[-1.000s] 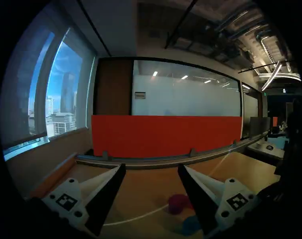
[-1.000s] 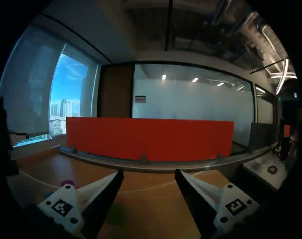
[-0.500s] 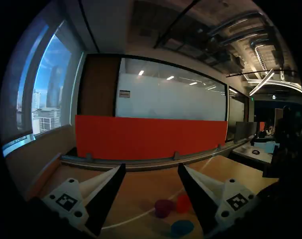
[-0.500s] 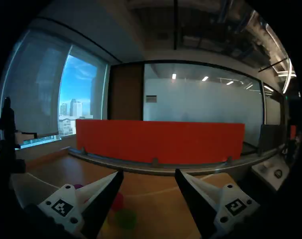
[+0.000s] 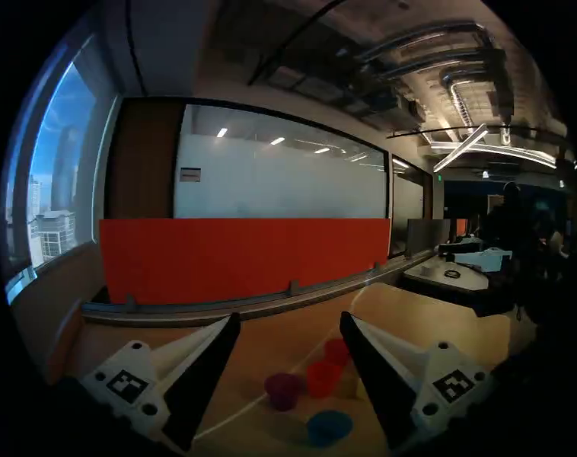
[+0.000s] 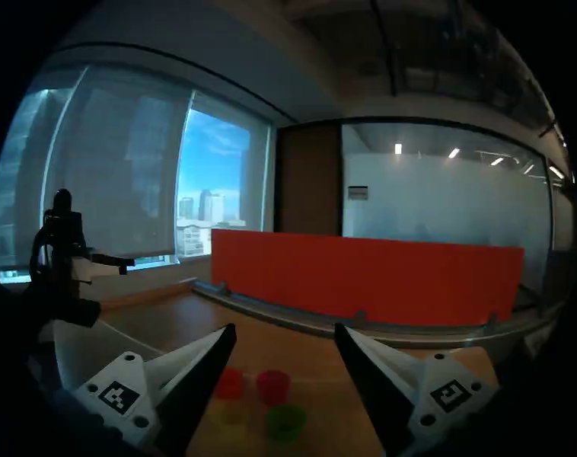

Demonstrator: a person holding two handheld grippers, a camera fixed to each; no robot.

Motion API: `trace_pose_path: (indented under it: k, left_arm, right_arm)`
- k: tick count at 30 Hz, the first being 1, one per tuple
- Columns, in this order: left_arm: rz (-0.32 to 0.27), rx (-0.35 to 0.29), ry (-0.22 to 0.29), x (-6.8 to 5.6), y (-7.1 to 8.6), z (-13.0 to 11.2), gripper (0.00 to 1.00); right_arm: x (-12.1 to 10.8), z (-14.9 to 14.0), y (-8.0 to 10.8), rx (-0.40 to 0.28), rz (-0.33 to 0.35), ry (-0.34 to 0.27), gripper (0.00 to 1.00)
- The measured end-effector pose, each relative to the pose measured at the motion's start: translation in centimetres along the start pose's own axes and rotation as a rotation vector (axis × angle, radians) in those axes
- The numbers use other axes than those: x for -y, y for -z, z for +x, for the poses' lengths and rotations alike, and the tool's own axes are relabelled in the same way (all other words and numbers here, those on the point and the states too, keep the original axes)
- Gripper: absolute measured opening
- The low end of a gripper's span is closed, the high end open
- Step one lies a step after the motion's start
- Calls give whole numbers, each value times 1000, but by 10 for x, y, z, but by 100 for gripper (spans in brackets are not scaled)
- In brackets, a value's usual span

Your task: Pour water

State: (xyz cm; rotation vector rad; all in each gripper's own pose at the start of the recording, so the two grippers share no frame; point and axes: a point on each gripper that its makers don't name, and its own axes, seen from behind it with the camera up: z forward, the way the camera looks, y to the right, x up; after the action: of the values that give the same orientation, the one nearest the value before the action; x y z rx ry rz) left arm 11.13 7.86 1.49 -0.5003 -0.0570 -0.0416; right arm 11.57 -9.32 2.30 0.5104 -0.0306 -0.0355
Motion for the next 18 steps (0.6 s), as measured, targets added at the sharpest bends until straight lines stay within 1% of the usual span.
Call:
trace_pose_path:
  k: [2,5,8,11,14,18]
  left_arm:
    - [-17,2,5,-3,1,-1,97]
    - [-32,13,4,-3,1,-5,97]
    - [-36,34,-17,-2,1,-10,97]
    - [-44,63,-45,-3,1,-17,97]
    - [-60,96,-63,-6,2,-25,97]
    - [-87,142,-71,-11,2,-37,97]
  right_arm:
    - [3,0,1,4,15,0,100]
    - [3,-3,0,18,19,7,100]
    - [3,-9,-2,45,26,17,100]
    - [5,-17,-2,81,41,21,100]
    - [6,-27,-1,124,57,22,100]
    - [6,-39,1,178,73,26,100]
